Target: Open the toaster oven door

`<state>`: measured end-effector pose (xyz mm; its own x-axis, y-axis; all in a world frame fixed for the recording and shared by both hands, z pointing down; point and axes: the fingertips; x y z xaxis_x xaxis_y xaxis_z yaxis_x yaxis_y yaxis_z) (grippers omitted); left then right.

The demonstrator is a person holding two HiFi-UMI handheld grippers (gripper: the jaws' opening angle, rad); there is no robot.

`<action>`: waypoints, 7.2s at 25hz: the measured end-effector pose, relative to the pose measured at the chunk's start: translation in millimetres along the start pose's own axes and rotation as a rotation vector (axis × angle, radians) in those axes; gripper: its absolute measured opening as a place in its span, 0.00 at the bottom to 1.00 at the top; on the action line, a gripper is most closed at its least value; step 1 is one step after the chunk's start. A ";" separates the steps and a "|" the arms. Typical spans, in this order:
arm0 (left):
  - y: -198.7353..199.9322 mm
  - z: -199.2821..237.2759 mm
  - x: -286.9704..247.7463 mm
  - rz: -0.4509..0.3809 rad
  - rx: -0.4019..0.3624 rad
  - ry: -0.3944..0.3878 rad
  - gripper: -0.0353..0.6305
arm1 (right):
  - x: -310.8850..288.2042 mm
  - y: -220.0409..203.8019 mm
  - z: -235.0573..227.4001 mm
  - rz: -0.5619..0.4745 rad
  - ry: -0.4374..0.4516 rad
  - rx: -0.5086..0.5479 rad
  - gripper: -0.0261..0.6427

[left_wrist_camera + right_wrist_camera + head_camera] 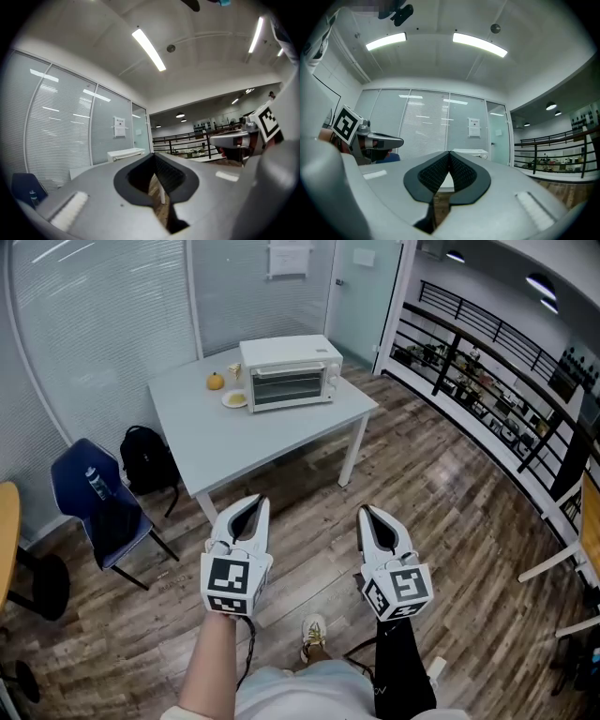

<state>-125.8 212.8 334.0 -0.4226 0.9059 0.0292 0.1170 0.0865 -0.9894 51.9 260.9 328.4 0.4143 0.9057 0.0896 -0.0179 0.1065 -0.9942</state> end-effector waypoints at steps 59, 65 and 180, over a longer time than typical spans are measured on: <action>-30.6 158.2 -497.8 0.024 -0.027 0.048 0.14 | -470.4 -47.5 -254.2 0.021 0.134 0.020 0.04; -59.8 189.5 -535.9 0.066 0.012 0.032 0.14 | -526.6 -73.4 -259.3 0.084 0.126 0.000 0.04; -393.9 77.3 -458.6 0.509 0.329 0.275 0.14 | -441.0 -413.9 -250.4 0.543 0.170 -0.180 0.05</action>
<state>-47.5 -268.7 699.3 -0.1372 0.8769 -0.4608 -0.0572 -0.4714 -0.8801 104.5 -285.3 685.2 0.5294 0.7310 -0.4306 -0.1197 -0.4381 -0.8909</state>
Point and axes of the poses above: the fingertips, and each gripper's own axes: x backward along the fingers, z to its left, y out of its top, and after that the axes turned 8 degrees about y, right-handed
